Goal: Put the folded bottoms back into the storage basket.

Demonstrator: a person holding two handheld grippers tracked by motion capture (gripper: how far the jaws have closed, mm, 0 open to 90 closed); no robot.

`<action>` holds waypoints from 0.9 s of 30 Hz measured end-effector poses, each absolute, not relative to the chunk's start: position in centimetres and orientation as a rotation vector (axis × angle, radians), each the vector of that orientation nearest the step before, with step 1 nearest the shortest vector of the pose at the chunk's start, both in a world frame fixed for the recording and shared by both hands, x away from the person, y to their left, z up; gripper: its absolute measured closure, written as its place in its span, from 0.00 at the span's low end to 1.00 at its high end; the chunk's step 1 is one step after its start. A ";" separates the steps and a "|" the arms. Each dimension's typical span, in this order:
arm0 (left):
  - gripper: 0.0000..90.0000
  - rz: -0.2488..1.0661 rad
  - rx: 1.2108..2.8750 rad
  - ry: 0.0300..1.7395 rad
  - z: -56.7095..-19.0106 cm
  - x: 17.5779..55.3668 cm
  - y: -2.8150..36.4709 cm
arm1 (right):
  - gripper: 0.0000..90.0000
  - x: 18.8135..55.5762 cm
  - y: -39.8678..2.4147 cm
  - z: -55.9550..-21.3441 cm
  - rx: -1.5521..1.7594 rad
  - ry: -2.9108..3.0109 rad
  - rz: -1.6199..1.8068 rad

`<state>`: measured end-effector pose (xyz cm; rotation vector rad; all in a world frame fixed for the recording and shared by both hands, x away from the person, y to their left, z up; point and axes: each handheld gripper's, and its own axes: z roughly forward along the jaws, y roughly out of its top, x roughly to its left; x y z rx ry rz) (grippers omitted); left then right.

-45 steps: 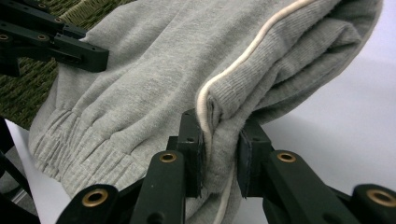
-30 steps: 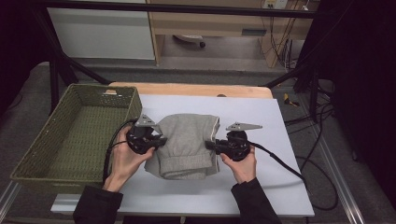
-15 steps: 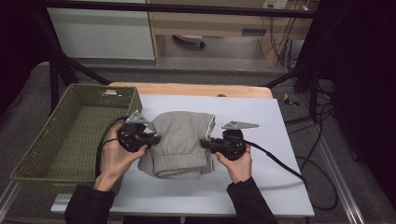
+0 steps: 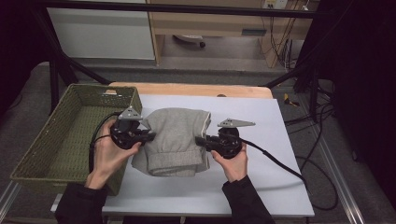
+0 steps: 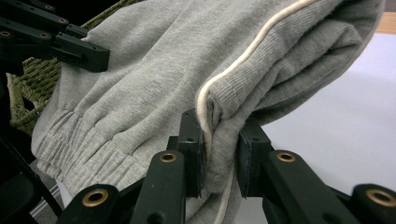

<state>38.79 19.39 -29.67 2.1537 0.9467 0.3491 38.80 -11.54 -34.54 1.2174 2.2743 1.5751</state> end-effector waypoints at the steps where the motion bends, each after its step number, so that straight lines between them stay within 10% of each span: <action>1: 0.88 0.349 2.154 0.947 -29.6 38.8 19.5 | 0.84 38.8 -11.5 -34.5 1.219 2.276 1.575; 27: 0.88 0.370 2.141 0.964 -27.5 38.8 22.3 | 0.84 38.9 -8.6 -32.7 1.159 2.257 1.619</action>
